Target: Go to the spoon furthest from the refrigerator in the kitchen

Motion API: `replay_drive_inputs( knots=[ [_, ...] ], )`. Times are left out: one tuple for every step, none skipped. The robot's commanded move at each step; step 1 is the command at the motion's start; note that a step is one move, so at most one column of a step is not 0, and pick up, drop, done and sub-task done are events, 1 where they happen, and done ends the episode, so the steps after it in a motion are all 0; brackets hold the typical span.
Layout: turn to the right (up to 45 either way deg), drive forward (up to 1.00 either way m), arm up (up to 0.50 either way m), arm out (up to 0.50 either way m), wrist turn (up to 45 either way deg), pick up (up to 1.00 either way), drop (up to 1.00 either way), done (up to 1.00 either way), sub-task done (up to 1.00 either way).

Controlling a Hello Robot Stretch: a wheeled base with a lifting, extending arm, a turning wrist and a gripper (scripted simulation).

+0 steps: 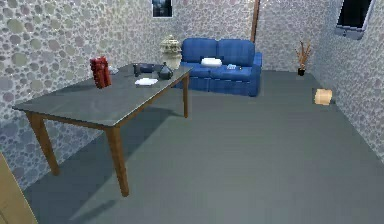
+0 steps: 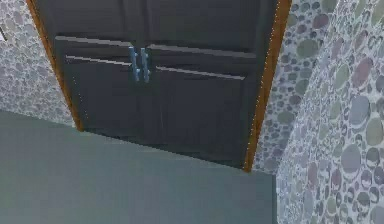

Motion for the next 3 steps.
replay_drive_inputs(
  knots=[
    [18.0, 0.00, 0.00, 0.00, 0.0, 0.00, 0.00, 0.00, 0.00],
    [0.0, 0.25, 0.00, 0.00, 0.0, 0.00, 0.00, 0.00, 0.00],
    [-45.0, 0.00, 0.00, 0.00, 0.0, 0.00, 0.00, 0.00, 0.00]
  ],
)
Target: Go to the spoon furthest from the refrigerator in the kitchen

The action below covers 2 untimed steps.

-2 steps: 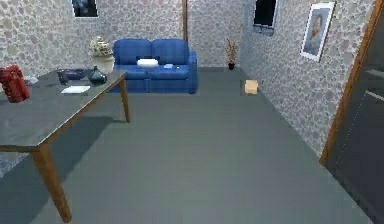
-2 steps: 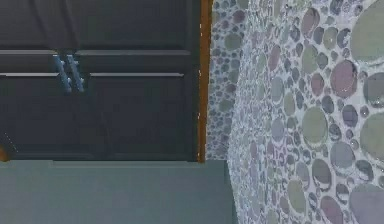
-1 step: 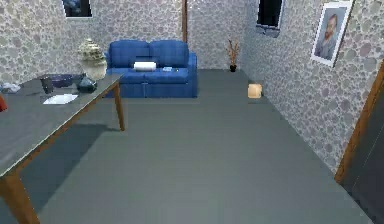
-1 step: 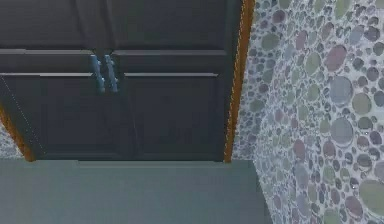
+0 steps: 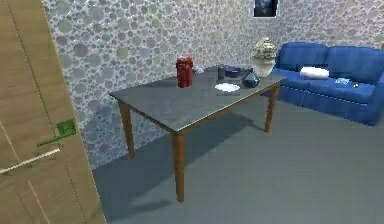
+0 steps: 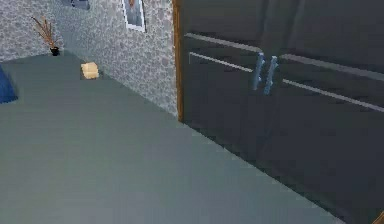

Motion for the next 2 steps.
replay_drive_inputs(
  knots=[
    [-39.0, 0.00, 0.00, 0.00, 0.0, 0.00, 0.00, 0.00, 0.00],
    [0.0, 0.55, 0.00, 0.00, 0.0, 0.00, 0.00, 0.00, 0.00]
  ],
)
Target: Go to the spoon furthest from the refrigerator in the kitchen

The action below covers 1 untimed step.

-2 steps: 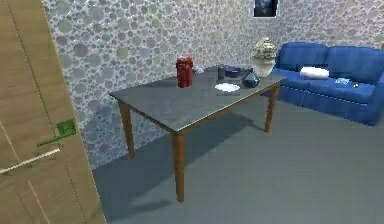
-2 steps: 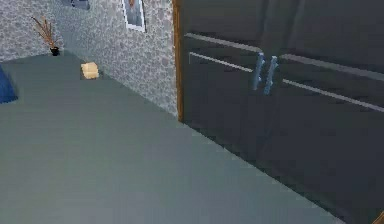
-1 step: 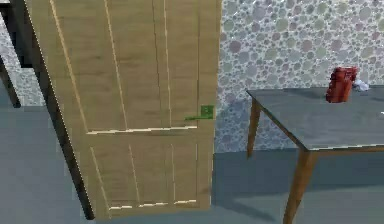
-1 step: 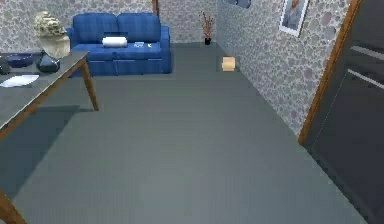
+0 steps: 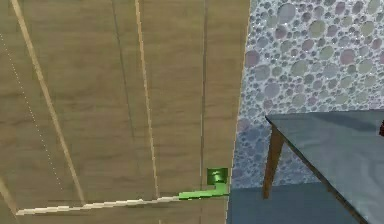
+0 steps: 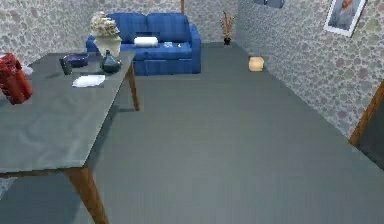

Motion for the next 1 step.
replay_drive_inputs(
  knots=[
    [-15.0, 0.00, 0.00, 0.00, 0.0, 0.00, 0.00, 0.00, 0.00]
  ],
)
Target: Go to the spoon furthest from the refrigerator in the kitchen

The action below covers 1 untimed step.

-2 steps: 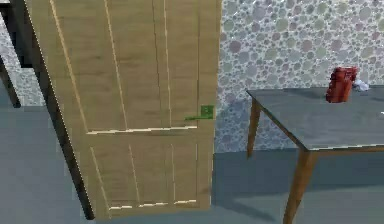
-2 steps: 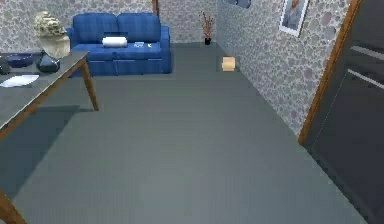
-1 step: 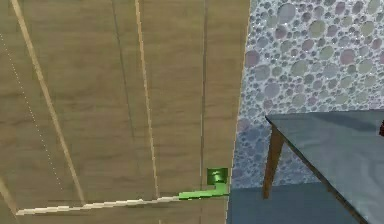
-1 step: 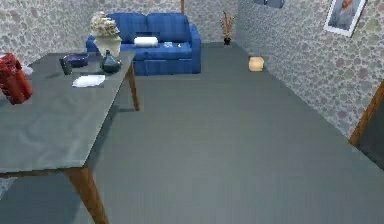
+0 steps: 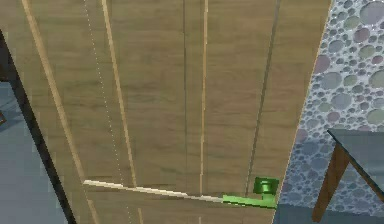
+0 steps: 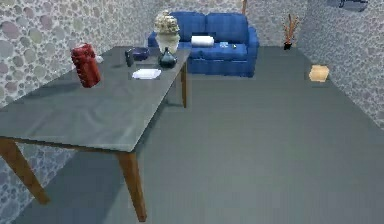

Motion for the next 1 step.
replay_drive_inputs(
  knots=[
    [0.0, 0.05, 0.00, 0.00, 0.0, 0.00, 0.00, 0.00, 0.00]
  ],
)
